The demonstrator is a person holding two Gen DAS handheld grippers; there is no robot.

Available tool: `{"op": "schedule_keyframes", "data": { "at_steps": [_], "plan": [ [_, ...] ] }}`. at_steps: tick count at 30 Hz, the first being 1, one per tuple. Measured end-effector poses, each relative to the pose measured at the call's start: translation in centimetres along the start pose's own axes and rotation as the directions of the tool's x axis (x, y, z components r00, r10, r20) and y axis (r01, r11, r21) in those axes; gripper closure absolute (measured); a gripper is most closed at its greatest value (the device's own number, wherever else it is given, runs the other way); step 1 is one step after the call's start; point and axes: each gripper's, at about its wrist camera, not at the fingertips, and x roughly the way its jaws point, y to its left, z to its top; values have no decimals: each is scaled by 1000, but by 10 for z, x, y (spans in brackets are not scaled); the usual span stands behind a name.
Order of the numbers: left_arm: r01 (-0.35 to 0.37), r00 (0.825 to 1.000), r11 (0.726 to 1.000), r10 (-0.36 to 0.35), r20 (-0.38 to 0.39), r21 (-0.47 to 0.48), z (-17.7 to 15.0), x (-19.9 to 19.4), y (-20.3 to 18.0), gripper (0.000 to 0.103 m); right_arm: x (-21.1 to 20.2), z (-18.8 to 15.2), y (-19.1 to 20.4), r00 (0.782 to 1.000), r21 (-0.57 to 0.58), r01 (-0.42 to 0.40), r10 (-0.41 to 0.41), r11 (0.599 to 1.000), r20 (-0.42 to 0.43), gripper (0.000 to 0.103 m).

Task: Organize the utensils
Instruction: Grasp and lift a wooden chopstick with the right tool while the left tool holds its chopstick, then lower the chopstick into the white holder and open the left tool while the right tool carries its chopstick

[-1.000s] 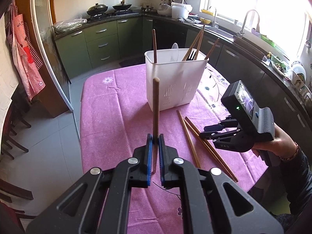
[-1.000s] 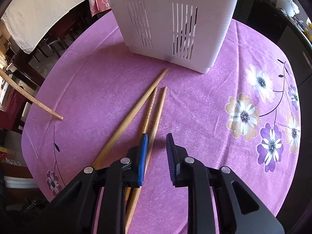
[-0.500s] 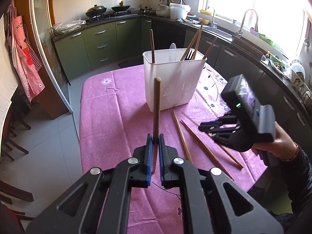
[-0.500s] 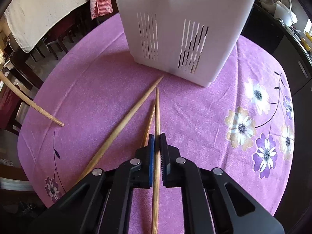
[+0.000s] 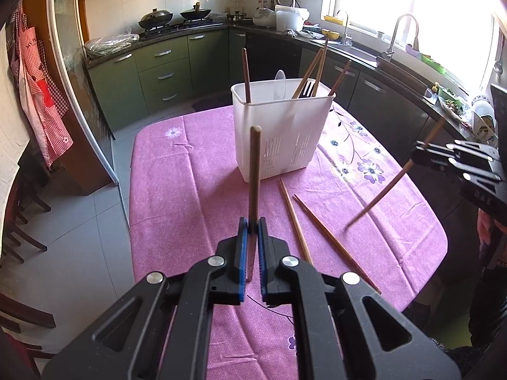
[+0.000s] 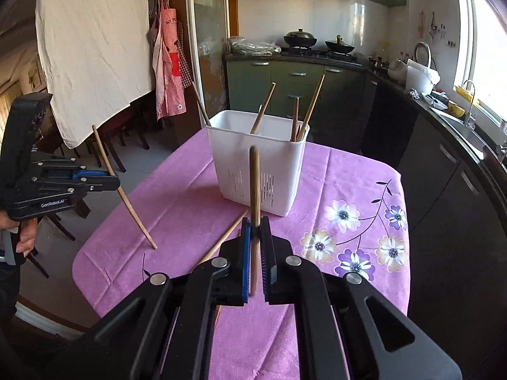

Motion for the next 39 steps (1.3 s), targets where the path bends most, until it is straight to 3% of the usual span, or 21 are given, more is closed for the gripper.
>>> {"op": "schedule_keyframes", "data": {
  "at_steps": [15, 20, 27, 33, 39],
  "plan": [
    [24, 999, 999, -26, 44, 35, 21, -21, -16, 97, -9, -17, -15, 1000, 35, -26, 26, 999, 8, 96],
    [36, 991, 997, -44, 124, 62, 55, -47, -27, 97, -11, -17, -16, 1000, 39, -27, 27, 999, 10, 96],
    [14, 956, 998, -33, 291, 69, 120, -75, -38, 97, -11, -18, -17, 999, 34, -40, 39, 999, 11, 96],
    [-10, 946, 999, -8, 325, 52, 163, -59, -44, 97, -11, -17, -20, 999, 37, -45, 45, 998, 11, 96],
    [-28, 962, 999, 20, 273, 29, 184, -17, -38, 97, -12, -17, -21, 999, 36, -45, 44, 998, 9, 96]
  ]
}}
